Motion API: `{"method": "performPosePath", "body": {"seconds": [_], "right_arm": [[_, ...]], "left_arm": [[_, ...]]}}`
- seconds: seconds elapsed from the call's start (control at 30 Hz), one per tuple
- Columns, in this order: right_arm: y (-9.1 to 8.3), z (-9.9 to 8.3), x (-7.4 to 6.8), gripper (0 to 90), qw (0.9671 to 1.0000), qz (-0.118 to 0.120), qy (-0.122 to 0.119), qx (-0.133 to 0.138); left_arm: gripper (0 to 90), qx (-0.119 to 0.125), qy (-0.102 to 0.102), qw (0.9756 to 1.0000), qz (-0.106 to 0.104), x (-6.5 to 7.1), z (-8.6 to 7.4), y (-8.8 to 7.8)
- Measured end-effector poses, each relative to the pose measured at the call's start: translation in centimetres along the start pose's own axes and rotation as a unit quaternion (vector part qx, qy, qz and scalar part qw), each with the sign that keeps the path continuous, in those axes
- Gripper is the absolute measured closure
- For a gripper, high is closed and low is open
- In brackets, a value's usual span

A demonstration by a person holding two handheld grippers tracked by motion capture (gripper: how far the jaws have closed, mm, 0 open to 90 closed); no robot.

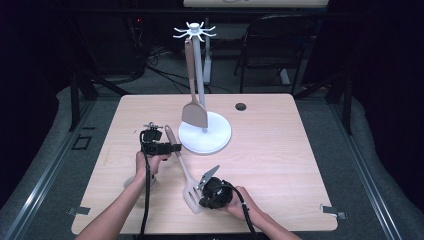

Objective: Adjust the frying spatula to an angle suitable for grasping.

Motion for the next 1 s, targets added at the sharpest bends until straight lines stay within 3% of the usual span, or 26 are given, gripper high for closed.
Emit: {"method": "performPosePath", "body": {"seconds": [0.2,0.37,0.47,0.67,0.87,1.0], "right_arm": [[0.0,0.3,-0.4,81.7,0.9999,0.009,0.011,0.002],[-0.2,0.5,-0.4,73.9,0.9998,0.013,0.014,0.004],[-0.6,0.6,0.0,69.0,0.9999,-0.002,0.015,0.007],[-0.9,1.0,1.4,58.8,0.9986,-0.023,0.045,0.017],[-1.0,1.8,2.5,46.7,0.9957,-0.040,0.078,0.028],[-1.2,2.8,3.1,44.1,0.9942,-0.049,0.085,0.043]], "left_arm": [[63.5,0.022,0.009,0.9994,-0.024,1.3,0.5,-0.9],[64.8,0.032,0.019,0.9989,-0.030,2.1,0.8,-1.3],[65.5,0.035,0.022,0.9986,-0.033,2.4,0.9,-1.4],[66.3,0.044,0.025,0.9982,-0.033,2.8,1.0,-1.6],[67.1,0.052,0.031,0.9975,-0.036,3.3,1.1,-1.9],[67.3,0.056,0.031,0.9972,-0.039,3.5,1.1,-2.0]]}}
Point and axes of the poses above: each handheld gripper's, and its own axes: y roughly forward along the jaws, z roughly out of its top, x roughly to its right, the point moved 10 cm from there along y, roughly forward along the jaws, and after that the axes turned 10 degrees about -z, right-handed, at the moved point
